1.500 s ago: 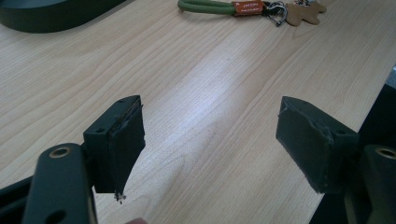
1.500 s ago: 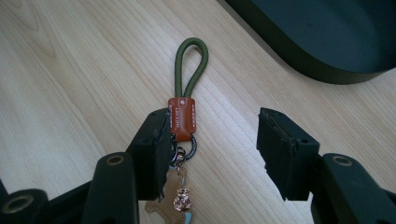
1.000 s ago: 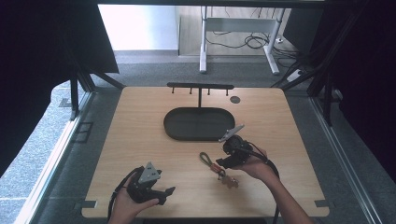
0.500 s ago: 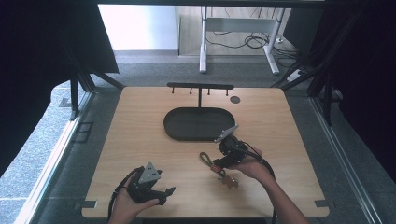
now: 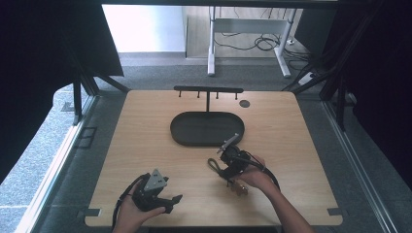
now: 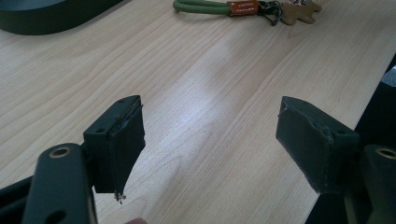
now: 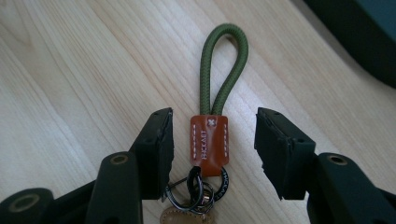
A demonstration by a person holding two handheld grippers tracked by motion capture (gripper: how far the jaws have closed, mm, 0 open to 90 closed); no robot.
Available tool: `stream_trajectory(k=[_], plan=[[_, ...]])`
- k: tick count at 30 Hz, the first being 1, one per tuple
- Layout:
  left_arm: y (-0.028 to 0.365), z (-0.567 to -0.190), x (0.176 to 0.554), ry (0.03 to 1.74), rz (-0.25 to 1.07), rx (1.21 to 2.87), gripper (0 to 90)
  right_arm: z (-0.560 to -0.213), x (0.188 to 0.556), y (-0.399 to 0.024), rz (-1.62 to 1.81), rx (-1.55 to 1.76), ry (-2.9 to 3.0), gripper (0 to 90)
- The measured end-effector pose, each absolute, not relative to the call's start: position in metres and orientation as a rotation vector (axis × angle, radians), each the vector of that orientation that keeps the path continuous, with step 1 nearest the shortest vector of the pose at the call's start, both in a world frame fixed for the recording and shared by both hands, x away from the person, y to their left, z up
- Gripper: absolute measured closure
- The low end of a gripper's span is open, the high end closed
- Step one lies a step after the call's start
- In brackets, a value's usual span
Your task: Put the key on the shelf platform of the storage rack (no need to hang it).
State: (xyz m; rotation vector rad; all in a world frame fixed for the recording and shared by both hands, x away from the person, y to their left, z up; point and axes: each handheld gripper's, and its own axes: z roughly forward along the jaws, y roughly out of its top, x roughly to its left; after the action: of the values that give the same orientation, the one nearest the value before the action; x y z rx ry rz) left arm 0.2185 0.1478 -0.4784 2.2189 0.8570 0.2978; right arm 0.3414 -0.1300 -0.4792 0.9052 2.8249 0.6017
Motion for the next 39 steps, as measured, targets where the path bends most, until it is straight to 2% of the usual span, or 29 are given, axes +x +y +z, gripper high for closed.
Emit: stream_trajectory(k=[25,31,33,39], plan=[[0.145,-0.48,0.218,0.849,0.292,2.232,24.1,-0.506,0.341,-0.133,0.494,0.931,2.861,50.3],[0.144,-0.48,0.219,0.848,0.29,2.234,24.1,-0.506,0.341,-0.134,0.498,0.932,2.849,57.1],[0.144,-0.481,0.219,0.848,0.29,2.236,24.1,-0.506,0.341,-0.134,0.506,0.909,2.854,63.7],[0.143,-0.481,0.219,0.85,0.287,2.235,24.1,-0.505,0.341,-0.134,0.504,0.919,2.846,66.2]])
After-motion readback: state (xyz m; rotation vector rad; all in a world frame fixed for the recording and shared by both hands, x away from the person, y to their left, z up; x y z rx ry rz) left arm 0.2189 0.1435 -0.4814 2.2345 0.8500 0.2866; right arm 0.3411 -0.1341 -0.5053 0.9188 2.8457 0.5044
